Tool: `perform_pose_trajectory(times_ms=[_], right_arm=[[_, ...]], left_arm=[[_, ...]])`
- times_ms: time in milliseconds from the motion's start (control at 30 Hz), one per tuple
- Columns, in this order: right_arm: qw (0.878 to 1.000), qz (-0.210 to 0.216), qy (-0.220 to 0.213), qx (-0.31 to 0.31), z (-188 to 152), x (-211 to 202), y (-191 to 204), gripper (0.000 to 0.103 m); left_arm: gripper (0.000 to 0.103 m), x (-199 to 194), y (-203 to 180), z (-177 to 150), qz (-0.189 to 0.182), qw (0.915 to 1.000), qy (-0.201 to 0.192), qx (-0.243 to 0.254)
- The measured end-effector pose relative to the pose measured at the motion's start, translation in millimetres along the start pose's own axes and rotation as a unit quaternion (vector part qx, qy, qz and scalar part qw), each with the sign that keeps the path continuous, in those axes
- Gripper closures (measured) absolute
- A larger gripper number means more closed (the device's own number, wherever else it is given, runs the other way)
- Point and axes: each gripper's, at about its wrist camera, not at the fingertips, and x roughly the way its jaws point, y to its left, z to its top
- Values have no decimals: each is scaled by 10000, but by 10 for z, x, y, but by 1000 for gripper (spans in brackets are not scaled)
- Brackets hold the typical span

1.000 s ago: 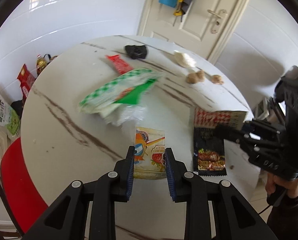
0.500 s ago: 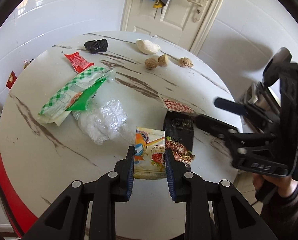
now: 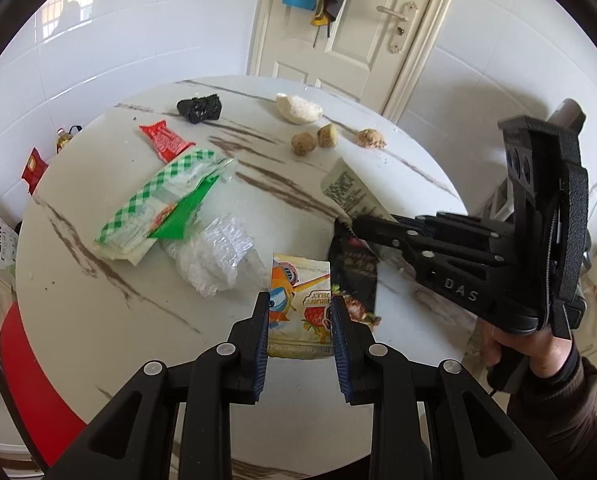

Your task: Collect trash

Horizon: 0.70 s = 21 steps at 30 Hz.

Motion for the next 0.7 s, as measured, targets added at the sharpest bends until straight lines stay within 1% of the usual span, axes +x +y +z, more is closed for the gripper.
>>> perform_pose_trajectory(times_ms=[67, 133, 167, 367, 433, 567, 700], right_arm=[[9998, -31, -57, 203, -42, -66, -88, 97], [9989, -38, -253, 385, -71, -171, -186, 97], [9985, 13, -285, 474, -71, -219, -218, 97], [9943, -177, -740, 748, -216, -696, -420, 97], [9921, -257, -885, 847, -291, -886, -508, 97], [9869, -487, -1069, 1103, -550, -1253, -700, 97], [9776, -855, -1238, 1474, -870, -1592, -947, 97]], left_arm=[[79, -18, 0, 38, -74, 10000, -10, 7], [79, -32, -66, 76, -95, 9999, -53, 59], [79, -41, -113, 90, -114, 9999, -86, 93], [79, -25, -456, 184, -324, 9987, -175, 339], [79, 5, -657, 213, -419, 9976, -176, 522], [79, 124, -1109, 266, -660, 9940, -109, 866], [79, 332, -1662, 300, -933, 9866, 39, 1336]])
